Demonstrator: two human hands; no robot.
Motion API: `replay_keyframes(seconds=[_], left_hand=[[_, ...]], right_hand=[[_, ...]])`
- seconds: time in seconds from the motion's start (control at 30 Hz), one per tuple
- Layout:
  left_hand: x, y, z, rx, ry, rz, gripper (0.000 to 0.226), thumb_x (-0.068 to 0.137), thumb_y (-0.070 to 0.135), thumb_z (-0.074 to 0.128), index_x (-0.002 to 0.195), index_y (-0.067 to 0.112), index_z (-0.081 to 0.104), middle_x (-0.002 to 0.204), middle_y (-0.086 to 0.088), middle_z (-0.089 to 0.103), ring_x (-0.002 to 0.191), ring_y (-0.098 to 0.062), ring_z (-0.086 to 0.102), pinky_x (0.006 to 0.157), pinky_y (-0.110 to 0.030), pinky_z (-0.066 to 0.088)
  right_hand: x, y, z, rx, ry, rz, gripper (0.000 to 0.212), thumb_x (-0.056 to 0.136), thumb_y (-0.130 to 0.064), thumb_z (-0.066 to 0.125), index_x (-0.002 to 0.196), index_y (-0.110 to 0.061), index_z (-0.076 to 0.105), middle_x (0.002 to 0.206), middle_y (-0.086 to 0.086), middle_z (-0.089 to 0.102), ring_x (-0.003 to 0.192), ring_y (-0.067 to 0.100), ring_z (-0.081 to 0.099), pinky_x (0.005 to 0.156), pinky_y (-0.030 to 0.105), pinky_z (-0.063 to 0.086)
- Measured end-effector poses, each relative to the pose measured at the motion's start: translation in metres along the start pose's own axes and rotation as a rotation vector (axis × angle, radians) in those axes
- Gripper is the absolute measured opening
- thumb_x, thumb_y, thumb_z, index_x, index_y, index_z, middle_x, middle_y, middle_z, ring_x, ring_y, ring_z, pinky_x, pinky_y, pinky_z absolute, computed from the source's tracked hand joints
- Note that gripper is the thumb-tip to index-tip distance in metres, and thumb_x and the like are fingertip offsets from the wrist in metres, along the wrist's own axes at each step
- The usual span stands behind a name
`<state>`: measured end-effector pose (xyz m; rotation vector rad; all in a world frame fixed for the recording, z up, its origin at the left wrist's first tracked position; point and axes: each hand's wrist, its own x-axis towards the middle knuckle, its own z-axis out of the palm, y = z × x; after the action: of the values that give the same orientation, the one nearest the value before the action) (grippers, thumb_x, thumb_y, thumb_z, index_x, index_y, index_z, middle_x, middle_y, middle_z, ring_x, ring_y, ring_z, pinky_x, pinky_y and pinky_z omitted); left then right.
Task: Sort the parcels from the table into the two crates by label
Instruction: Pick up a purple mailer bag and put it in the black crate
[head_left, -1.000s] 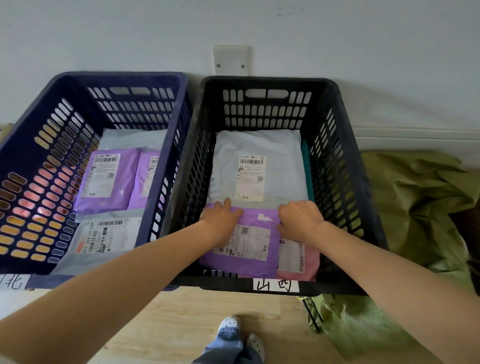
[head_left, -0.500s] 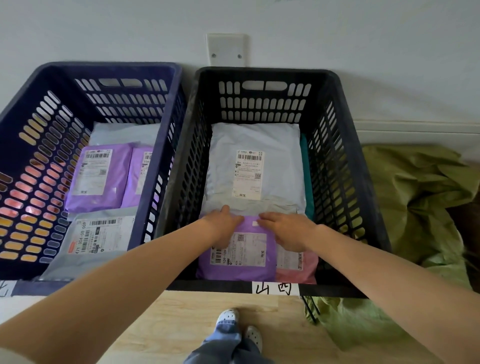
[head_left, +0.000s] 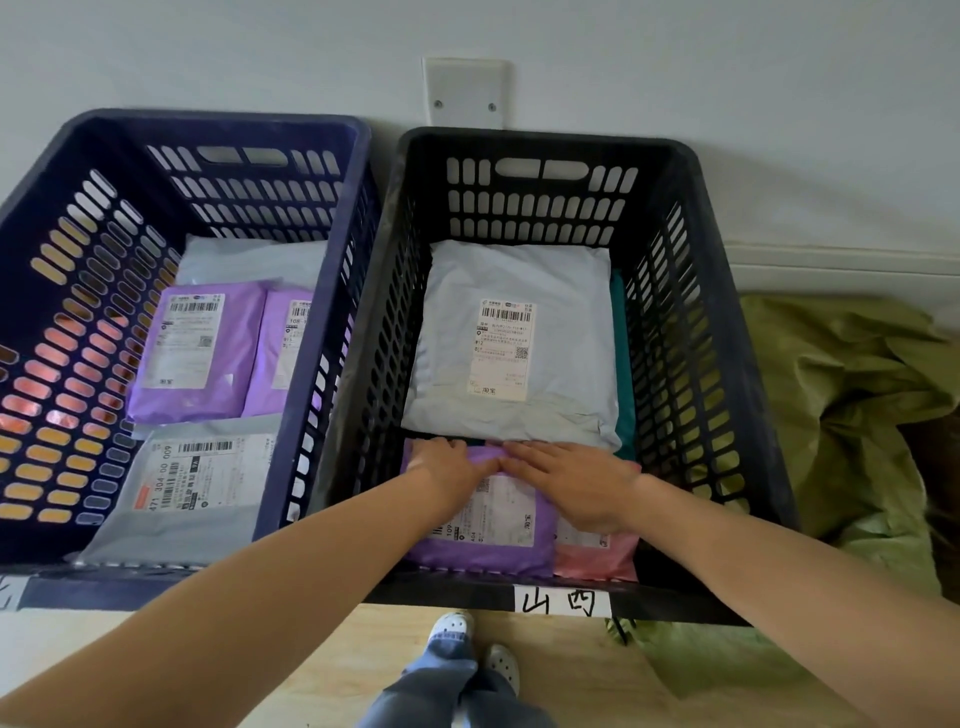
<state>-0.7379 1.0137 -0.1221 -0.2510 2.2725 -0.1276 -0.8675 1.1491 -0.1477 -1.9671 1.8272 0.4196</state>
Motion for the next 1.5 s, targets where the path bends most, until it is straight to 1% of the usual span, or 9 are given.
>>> replay_keyframes(seconds=[0.23, 0.37, 0.5, 0.67, 0.8, 1.07, 1.2, 1.3, 1.5], left_hand=[[-0.011, 0.005, -0.009, -0.069, -0.12, 0.086, 0.08, 0.096, 0.013, 0.05, 0.154, 0.03, -0.003, 0.157, -0.022, 0.014, 0.133, -0.038, 0.039, 0.097, -0.043, 0.043], [-0.013, -0.002, -0.006, -0.115, -0.217, 0.134, 0.081, 0.096, 0.012, 0.05, 0.151, 0.044, 0.001, 0.159, -0.007, -0.021, 0.14, -0.035, 0.031, 0.101, -0.038, 0.045], [-0.011, -0.003, -0.001, -0.111, -0.264, 0.125, 0.082, 0.096, 0.009, 0.048, 0.149, 0.048, -0.002, 0.156, -0.001, -0.031, 0.145, -0.038, 0.016, 0.107, -0.041, 0.04], [-0.014, -0.006, -0.004, -0.125, -0.262, 0.122, 0.082, 0.096, 0.008, 0.048, 0.149, 0.048, 0.001, 0.156, -0.002, -0.03, 0.145, -0.035, 0.019, 0.109, -0.04, 0.038], [-0.019, -0.01, -0.005, -0.17, -0.24, 0.083, 0.073, 0.097, 0.012, 0.046, 0.15, 0.046, 0.009, 0.159, -0.004, -0.022, 0.141, -0.032, 0.029, 0.11, -0.038, 0.036], [-0.041, -0.016, -0.014, -0.237, -0.051, 0.007, 0.071, 0.094, 0.014, 0.05, 0.15, 0.044, 0.018, 0.155, -0.007, 0.019, 0.123, -0.026, 0.048, 0.092, -0.032, 0.045], [-0.054, -0.02, -0.02, -0.244, 0.07, -0.044, 0.066, 0.094, 0.018, 0.052, 0.149, 0.04, 0.024, 0.155, -0.009, 0.024, 0.139, -0.029, 0.032, 0.109, -0.045, 0.037], [-0.072, -0.019, -0.027, -0.181, 0.207, -0.116, 0.061, 0.094, 0.017, 0.051, 0.147, 0.035, 0.03, 0.146, -0.013, 0.034, 0.138, -0.032, 0.028, 0.113, -0.048, 0.029], [-0.111, -0.015, -0.024, -0.2, 0.448, -0.251, 0.056, 0.096, 0.016, 0.048, 0.147, 0.032, 0.032, 0.157, -0.012, 0.018, 0.148, -0.028, 0.0, 0.12, -0.048, 0.002]], right_hand=[[0.0, -0.004, 0.012, 0.051, -0.149, 0.041, 0.079, 0.1, -0.043, 0.039, 0.15, -0.026, -0.019, 0.158, 0.007, -0.022, 0.147, 0.026, -0.015, 0.122, 0.042, 0.002], [0.004, -0.006, 0.011, 0.052, -0.185, 0.093, 0.079, 0.101, -0.038, 0.042, 0.15, -0.03, -0.02, 0.158, 0.006, -0.024, 0.147, 0.025, -0.017, 0.121, 0.04, -0.002], [0.007, -0.008, 0.012, 0.094, -0.207, 0.139, 0.085, 0.099, -0.029, 0.048, 0.149, -0.033, -0.02, 0.158, 0.004, -0.025, 0.146, 0.023, -0.018, 0.121, 0.041, 0.0], [0.002, -0.01, -0.001, 0.185, -0.168, 0.158, 0.085, 0.095, -0.016, 0.055, 0.154, -0.029, -0.005, 0.161, 0.004, -0.015, 0.149, 0.023, -0.008, 0.121, 0.039, 0.009], [-0.006, -0.01, -0.018, 0.215, -0.13, 0.179, 0.079, 0.092, -0.003, 0.053, 0.154, -0.027, 0.01, 0.162, 0.001, -0.002, 0.149, 0.022, 0.01, 0.116, 0.038, 0.022], [-0.02, -0.013, -0.042, 0.237, -0.007, 0.213, 0.069, 0.094, -0.011, 0.052, 0.153, -0.027, 0.018, 0.158, -0.002, 0.024, 0.137, 0.022, 0.036, 0.105, 0.037, 0.039], [-0.028, -0.016, -0.061, 0.295, 0.073, 0.211, 0.067, 0.096, -0.014, 0.051, 0.153, -0.025, 0.019, 0.158, -0.001, 0.023, 0.139, 0.023, 0.033, 0.109, 0.037, 0.035], [-0.031, -0.021, -0.071, 0.36, 0.167, 0.234, 0.065, 0.096, -0.019, 0.052, 0.152, -0.025, 0.021, 0.158, -0.002, 0.025, 0.138, 0.022, 0.035, 0.108, 0.039, 0.037], [-0.035, -0.034, -0.083, 0.481, 0.295, 0.204, 0.061, 0.098, -0.024, 0.052, 0.152, -0.026, 0.023, 0.157, -0.003, 0.026, 0.139, 0.017, 0.033, 0.112, 0.029, 0.028]])
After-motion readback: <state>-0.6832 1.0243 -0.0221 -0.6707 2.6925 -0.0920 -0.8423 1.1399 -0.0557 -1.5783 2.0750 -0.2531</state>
